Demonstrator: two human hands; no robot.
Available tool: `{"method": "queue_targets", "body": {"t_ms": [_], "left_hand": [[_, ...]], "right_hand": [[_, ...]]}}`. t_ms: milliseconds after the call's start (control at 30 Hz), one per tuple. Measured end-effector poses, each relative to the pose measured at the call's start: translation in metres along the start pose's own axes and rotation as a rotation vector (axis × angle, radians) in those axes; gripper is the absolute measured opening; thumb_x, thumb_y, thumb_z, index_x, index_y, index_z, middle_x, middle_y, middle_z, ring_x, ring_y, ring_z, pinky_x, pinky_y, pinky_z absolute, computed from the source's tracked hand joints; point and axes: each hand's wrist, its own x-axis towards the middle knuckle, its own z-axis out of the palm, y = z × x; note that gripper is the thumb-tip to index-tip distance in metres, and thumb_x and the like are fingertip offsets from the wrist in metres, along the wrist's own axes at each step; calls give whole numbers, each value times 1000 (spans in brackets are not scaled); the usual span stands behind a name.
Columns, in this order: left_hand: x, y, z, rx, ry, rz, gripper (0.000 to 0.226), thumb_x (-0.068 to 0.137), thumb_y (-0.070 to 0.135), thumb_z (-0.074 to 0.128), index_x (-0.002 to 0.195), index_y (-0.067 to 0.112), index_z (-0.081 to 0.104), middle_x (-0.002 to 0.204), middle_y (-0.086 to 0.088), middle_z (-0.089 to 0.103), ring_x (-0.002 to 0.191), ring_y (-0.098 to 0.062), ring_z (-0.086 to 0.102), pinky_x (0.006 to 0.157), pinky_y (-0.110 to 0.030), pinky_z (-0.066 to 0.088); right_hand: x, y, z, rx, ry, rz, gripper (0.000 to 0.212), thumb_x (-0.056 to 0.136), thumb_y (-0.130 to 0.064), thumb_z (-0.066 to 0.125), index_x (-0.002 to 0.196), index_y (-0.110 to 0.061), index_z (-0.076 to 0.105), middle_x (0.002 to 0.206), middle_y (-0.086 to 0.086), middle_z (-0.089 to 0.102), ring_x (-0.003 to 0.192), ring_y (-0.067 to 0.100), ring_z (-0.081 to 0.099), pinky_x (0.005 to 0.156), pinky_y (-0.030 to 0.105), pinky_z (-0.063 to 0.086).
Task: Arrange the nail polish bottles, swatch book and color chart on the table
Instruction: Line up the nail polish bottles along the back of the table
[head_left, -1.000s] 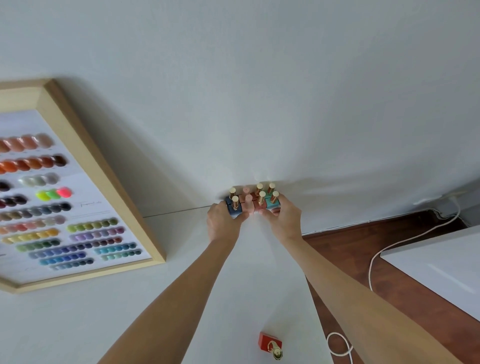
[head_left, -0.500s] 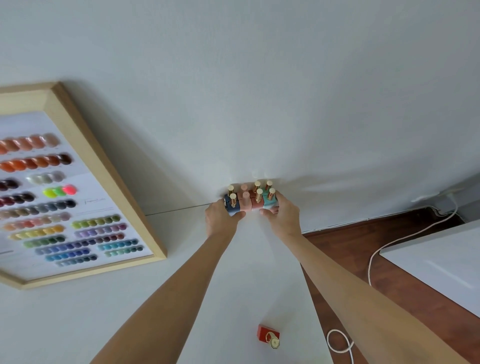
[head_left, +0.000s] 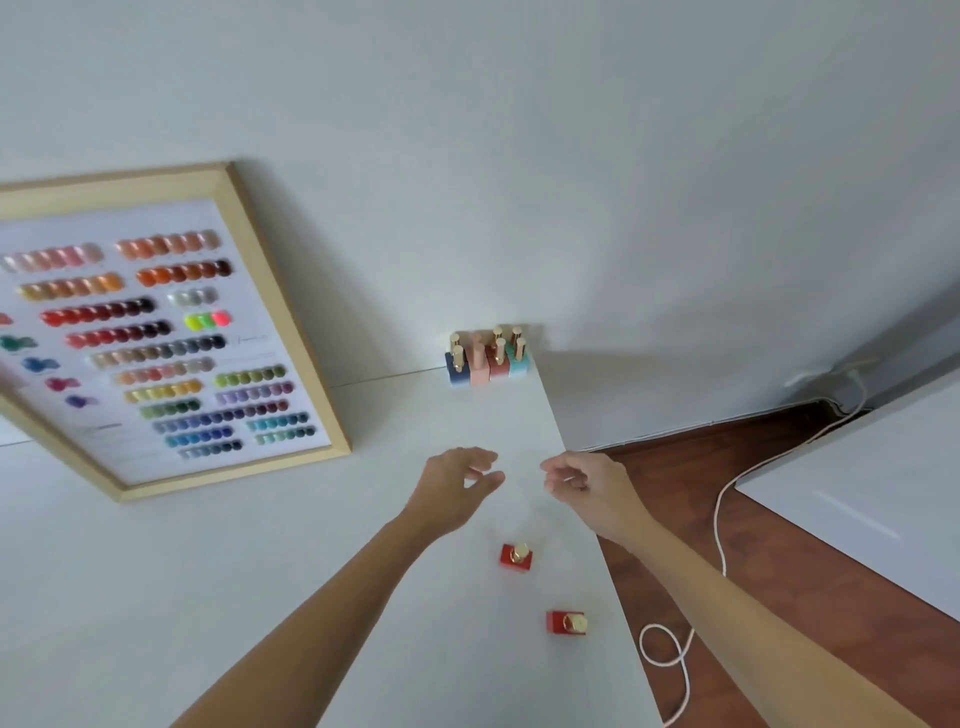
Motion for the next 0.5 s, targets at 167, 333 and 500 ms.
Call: {"method": "queue_targets", "body": {"t_ms": [167,333,500], "left_hand": [[-53,8,17,8,-147,127,40,87,54,58,118,30,66,118,11,68,96,5,61,83,-8,45],[-71,12,31,102,-150,195,34,85,33,70,119,27,65,115,5,65,103,-7,60,87,-17,46],[-71,18,37,124,-45,152,26,91,15,62,116,20,68,111,-1,68,102,-14,63,90,-28,51]], "right_hand": [[-61,3,-4,-9,-42,16,15,89,-21,60,99,-23,71,88,-14,69,79,-2,63,70,9,44],[-103,6,-1,-27,-68,32,16,90,-35,56,94,-30,72,70,-20,67,68,-6,60,63,10,42],[-126,10,5,-26,-142,47,24,74,-47,73,96,-37,70,94,-14,71,80,2,65,72,17,52]]}}
